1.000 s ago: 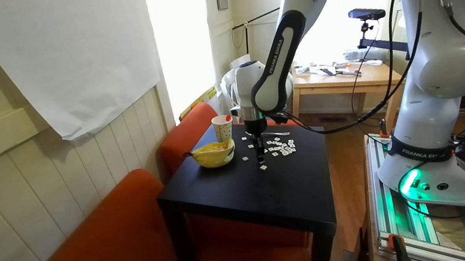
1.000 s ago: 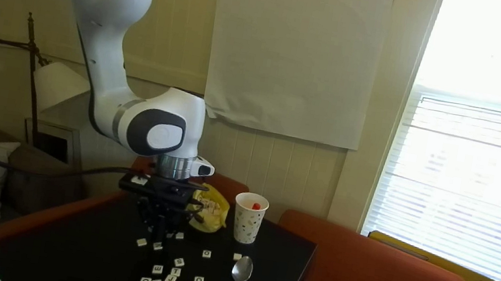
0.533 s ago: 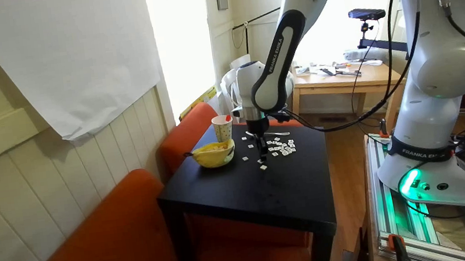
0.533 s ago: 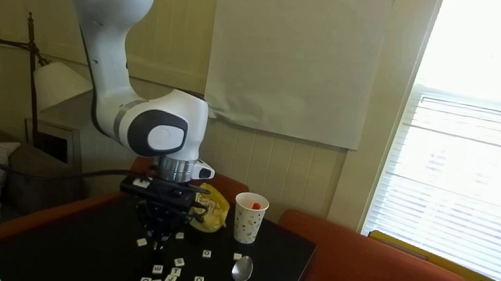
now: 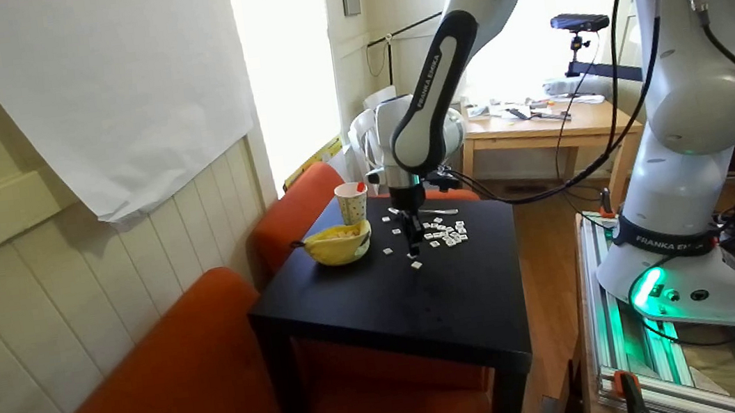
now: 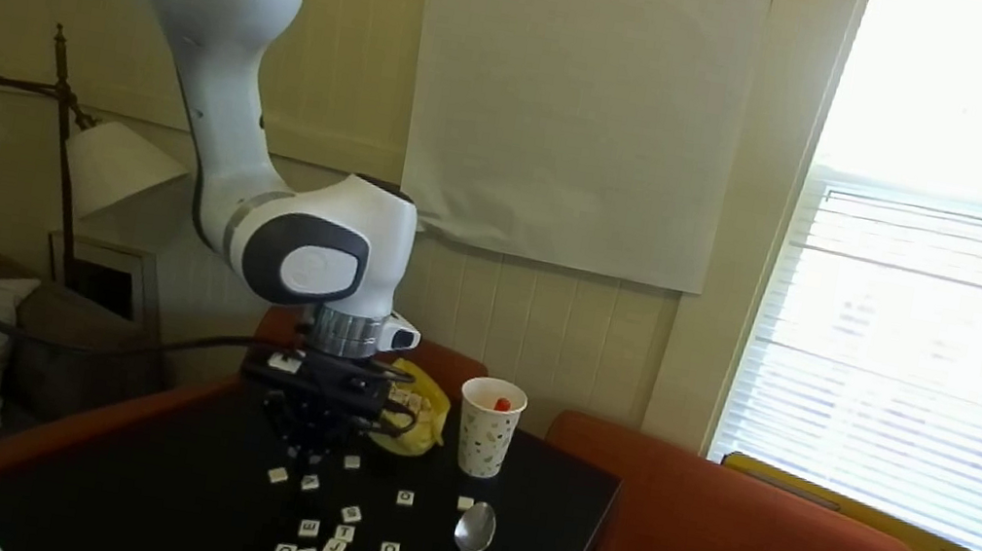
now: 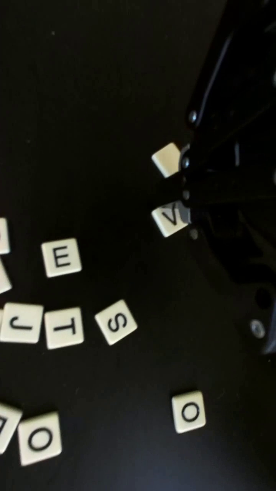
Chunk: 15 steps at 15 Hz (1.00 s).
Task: Move the letter V to the left
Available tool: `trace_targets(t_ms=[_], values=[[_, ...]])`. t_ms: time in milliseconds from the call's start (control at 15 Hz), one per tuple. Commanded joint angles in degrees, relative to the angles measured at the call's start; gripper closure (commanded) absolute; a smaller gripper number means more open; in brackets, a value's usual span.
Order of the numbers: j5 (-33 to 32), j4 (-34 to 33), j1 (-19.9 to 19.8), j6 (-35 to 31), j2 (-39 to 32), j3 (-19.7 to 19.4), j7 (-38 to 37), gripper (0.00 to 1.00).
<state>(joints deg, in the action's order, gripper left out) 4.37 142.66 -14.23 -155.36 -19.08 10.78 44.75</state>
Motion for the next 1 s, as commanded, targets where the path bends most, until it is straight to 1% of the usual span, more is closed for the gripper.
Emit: trace_targets(t_ms=[0,67,133,200,267,333,400,733,800,933], values=[[10.5,0.6,-4.7,1.6,1.7,5.4,11.2,0.99],[11.8,0.8,-4.8,1.5,2.1,5.7,13.3,1.0],[11.3,1.2,-3.8,1.3,2.8,4.8,13.8,0.98],[10.7,1.5,-2.9,1.3,3.4,3.8,13.9,0.99],[9.0,1.8,-1.6,1.2,4.0,2.4,12.6,0.99],[9.4,2.0,-1.3,1.2,4.4,2.0,12.3,1.0],[10.1,0.1,-1.0,0.5,1.9,1.9,12.4,0.99],[10.1,1.0,-0.3,0.5,3.1,1.2,12.4,1.0],[8.9,1.2,0.1,-0.4,3.3,0.4,11.8,1.0],[1.8,2.3,2.8,-1.9,4.4,-3.6,9.7,1.0]])
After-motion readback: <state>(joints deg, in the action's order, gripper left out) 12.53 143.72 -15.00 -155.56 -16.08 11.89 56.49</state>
